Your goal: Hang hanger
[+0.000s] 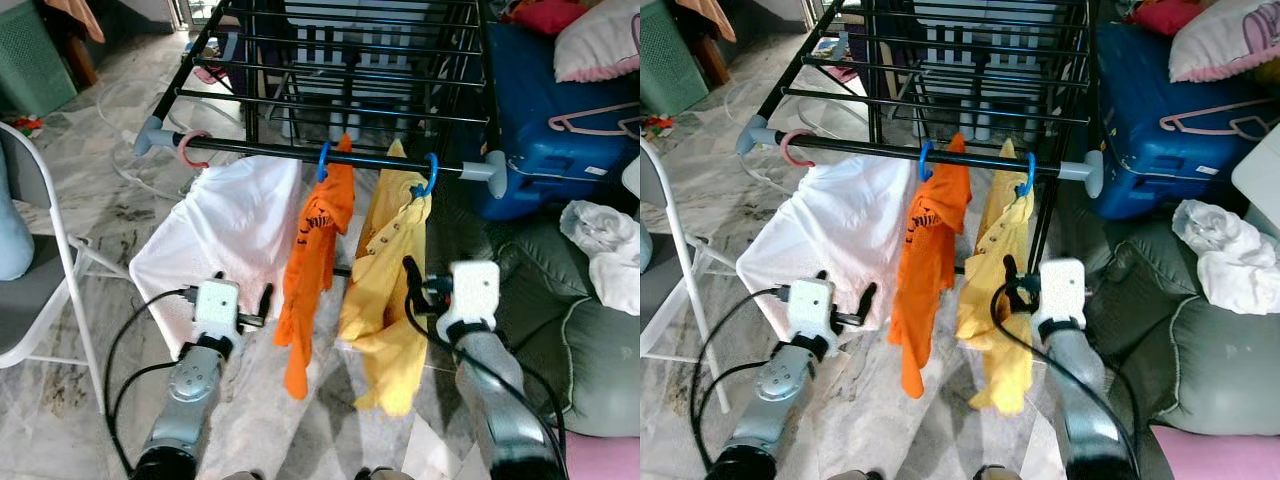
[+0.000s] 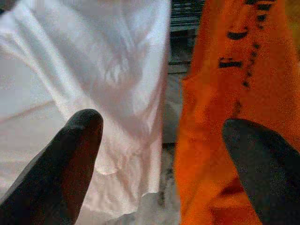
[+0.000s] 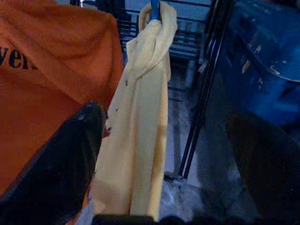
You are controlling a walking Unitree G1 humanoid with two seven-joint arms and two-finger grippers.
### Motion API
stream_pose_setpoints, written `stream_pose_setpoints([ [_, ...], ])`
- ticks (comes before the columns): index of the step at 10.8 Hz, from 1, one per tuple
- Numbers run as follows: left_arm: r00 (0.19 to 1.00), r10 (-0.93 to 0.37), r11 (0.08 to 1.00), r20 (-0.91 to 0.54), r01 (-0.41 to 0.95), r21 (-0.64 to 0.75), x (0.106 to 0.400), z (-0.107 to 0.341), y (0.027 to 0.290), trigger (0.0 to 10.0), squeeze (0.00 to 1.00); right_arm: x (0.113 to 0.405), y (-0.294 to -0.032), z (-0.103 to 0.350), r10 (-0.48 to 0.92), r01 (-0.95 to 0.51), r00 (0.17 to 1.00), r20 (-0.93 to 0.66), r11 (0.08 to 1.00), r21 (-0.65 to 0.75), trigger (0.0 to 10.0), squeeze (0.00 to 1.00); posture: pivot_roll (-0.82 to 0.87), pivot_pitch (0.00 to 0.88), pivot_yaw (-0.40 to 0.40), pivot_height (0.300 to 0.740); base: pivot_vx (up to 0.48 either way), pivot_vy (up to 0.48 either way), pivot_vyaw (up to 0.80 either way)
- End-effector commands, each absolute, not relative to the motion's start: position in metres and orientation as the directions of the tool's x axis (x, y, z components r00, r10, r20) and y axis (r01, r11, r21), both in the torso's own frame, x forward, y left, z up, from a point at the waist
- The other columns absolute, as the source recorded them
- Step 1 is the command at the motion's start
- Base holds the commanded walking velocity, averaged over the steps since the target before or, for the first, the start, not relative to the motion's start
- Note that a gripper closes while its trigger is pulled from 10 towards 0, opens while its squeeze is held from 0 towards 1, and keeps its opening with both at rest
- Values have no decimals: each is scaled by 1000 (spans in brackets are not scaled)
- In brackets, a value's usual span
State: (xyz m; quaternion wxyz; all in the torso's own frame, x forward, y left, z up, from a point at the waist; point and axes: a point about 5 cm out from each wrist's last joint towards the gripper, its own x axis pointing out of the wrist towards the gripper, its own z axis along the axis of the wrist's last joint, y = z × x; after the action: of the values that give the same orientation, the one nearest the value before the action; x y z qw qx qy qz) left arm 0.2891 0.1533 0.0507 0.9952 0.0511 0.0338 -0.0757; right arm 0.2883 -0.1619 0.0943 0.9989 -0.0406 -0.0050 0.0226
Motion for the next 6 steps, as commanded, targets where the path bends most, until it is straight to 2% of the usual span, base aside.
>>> stream_pose_setpoints([
  [1, 989, -125, 984, -77, 133, 119, 288, 50, 158, 10000, 0, 286, -163, 98, 38, -36, 999, 29, 996, -76, 10000, 1000, -85, 92, 29, 740, 0, 0, 0],
  [4, 994, -113, 982, 4, 111, 152, 284, 67, 167, 10000, 0, 273, -168, 101, 50, -46, 998, 45, 995, -85, 10000, 1000, -96, 109, 14, 740, 0, 0, 0],
  [6, 996, -91, 988, -21, 93, 127, 280, 61, 171, 10000, 0, 272, -170, 102, 53, -49, 998, 44, 995, -87, 10000, 1000, -89, 106, 3, 740, 0, 0, 0],
])
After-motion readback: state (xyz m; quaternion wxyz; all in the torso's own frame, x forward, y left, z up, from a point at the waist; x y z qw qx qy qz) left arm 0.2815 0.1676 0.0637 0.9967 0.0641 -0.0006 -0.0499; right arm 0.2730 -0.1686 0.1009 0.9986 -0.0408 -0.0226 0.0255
